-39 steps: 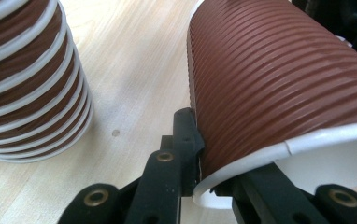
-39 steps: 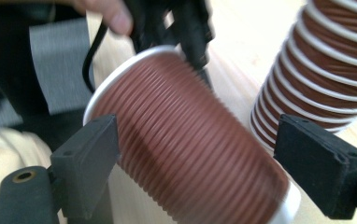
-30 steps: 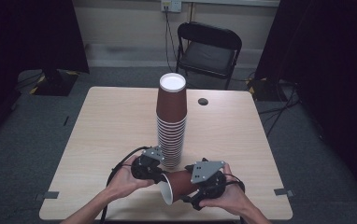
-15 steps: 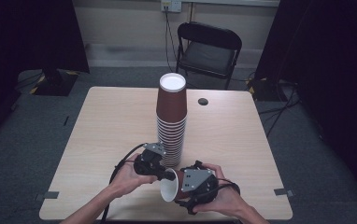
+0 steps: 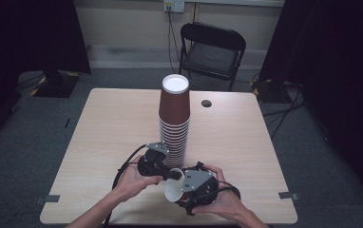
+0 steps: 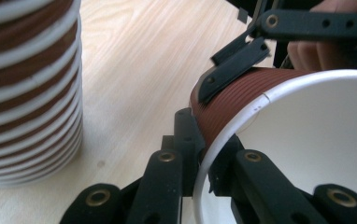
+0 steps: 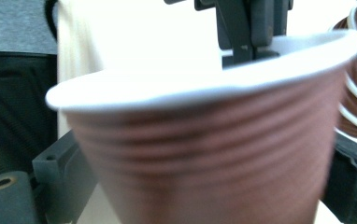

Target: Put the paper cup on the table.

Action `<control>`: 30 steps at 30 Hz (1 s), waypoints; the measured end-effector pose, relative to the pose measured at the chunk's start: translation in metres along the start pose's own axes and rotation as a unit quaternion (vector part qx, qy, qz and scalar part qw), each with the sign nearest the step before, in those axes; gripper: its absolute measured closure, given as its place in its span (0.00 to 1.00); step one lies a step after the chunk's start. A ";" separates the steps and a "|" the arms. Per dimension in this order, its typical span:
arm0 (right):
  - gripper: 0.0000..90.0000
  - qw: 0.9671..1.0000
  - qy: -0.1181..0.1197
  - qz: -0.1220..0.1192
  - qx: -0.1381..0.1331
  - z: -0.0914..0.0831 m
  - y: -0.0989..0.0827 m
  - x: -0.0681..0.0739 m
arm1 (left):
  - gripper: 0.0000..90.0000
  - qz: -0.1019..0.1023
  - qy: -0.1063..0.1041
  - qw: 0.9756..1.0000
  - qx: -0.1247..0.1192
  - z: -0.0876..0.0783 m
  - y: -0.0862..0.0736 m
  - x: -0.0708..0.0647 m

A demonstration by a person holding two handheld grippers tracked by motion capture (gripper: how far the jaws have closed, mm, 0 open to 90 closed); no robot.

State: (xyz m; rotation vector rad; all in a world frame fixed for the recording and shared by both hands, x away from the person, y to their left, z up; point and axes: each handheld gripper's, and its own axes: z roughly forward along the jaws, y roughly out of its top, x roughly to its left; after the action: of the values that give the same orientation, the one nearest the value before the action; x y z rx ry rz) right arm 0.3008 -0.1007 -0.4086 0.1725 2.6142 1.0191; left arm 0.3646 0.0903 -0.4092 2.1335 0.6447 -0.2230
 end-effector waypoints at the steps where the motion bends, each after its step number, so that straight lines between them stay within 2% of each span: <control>1: 0.08 1.000 -0.005 -0.001 0.002 0.002 0.000 0.001 | 0.94 0.000 0.004 1.000 0.002 0.001 0.000 0.000; 6: 0.08 1.000 -0.009 0.000 0.006 0.006 -0.001 0.002 | 0.93 -0.010 0.011 1.000 0.005 0.003 -0.001 0.000; 8: 0.09 1.000 -0.009 0.004 0.009 0.008 -0.001 0.002 | 0.93 -0.014 0.017 1.000 0.017 0.003 0.000 0.000; 9: 0.09 1.000 -0.009 0.004 0.009 0.008 -0.001 0.002 | 0.93 -0.013 0.013 1.000 0.017 0.004 0.000 0.001; 10: 0.09 1.000 -0.018 -0.009 0.001 0.009 -0.001 0.004 | 0.93 -0.013 0.012 1.000 0.018 0.004 0.001 0.001; 17: 0.10 0.999 -0.028 -0.021 -0.010 0.008 0.002 0.011 | 0.92 -0.013 0.018 0.999 0.027 0.004 0.000 -0.002; 18: 0.10 0.999 -0.027 -0.021 -0.009 0.008 0.002 0.011 | 0.91 -0.015 0.008 1.000 0.020 0.004 -0.001 -0.002; 19: 0.10 0.999 -0.028 -0.007 -0.017 0.007 0.001 0.011 | 0.90 -0.013 0.014 1.000 0.019 0.003 -0.001 -0.002; 20: 0.10 0.999 -0.028 -0.007 -0.017 0.007 0.001 0.011 | 0.90 -0.014 0.007 1.000 0.015 0.003 -0.002 -0.001; 22: 0.11 0.999 -0.017 0.020 -0.028 0.006 0.001 0.008 | 0.90 -0.013 0.019 0.999 0.023 0.001 -0.003 -0.001; 23: 0.11 0.999 -0.018 0.025 -0.032 0.006 0.000 0.007 | 0.86 -0.014 0.020 0.999 0.020 0.000 -0.003 0.000; 24: 0.11 0.999 -0.018 0.033 -0.038 0.005 -0.001 0.006 | 0.84 -0.016 0.012 1.000 0.007 0.001 -0.005 0.001; 27: 0.11 0.998 -0.018 0.043 -0.043 0.005 -0.003 0.006 | 0.79 -0.020 0.016 1.000 -0.003 -0.001 -0.007 0.003; 29: 0.11 0.998 -0.020 0.045 -0.045 0.004 -0.004 0.006 | 0.71 -0.018 0.024 0.999 -0.012 -0.002 -0.009 0.003; 30: 0.11 0.998 -0.019 0.048 -0.045 0.004 -0.005 0.006 | 0.73 -0.012 0.022 1.000 -0.014 -0.002 -0.010 0.003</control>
State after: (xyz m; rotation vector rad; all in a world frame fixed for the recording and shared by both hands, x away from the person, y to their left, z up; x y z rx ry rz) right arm 0.2970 -0.1003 -0.4160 0.2949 2.5413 1.1524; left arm 0.3618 0.0982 -0.4159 2.1093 0.6956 -0.1802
